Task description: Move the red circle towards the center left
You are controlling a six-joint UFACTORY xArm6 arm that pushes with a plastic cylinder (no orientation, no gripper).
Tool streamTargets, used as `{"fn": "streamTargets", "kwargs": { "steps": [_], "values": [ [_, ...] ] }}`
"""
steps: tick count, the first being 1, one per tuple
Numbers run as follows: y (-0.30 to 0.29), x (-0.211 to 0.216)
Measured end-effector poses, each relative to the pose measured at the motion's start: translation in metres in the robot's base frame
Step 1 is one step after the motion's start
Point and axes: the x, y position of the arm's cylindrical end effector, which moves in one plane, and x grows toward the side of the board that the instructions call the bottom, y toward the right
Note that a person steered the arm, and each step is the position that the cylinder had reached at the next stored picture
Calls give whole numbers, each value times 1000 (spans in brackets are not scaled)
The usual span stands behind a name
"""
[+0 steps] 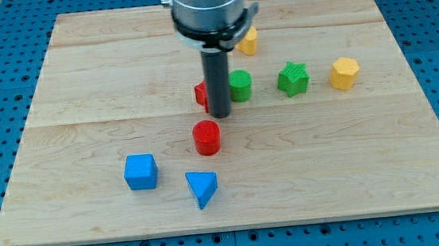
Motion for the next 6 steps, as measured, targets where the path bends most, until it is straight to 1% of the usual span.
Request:
{"fn": "streamTargets", "kwargs": {
  "steps": [1,2,3,4,5,6],
  "values": [
    [25,-2],
    [-30,-4],
    [-57,-17],
    [-73,-17],
    [-78,-2],
    [-3,-4]
  ]
}}
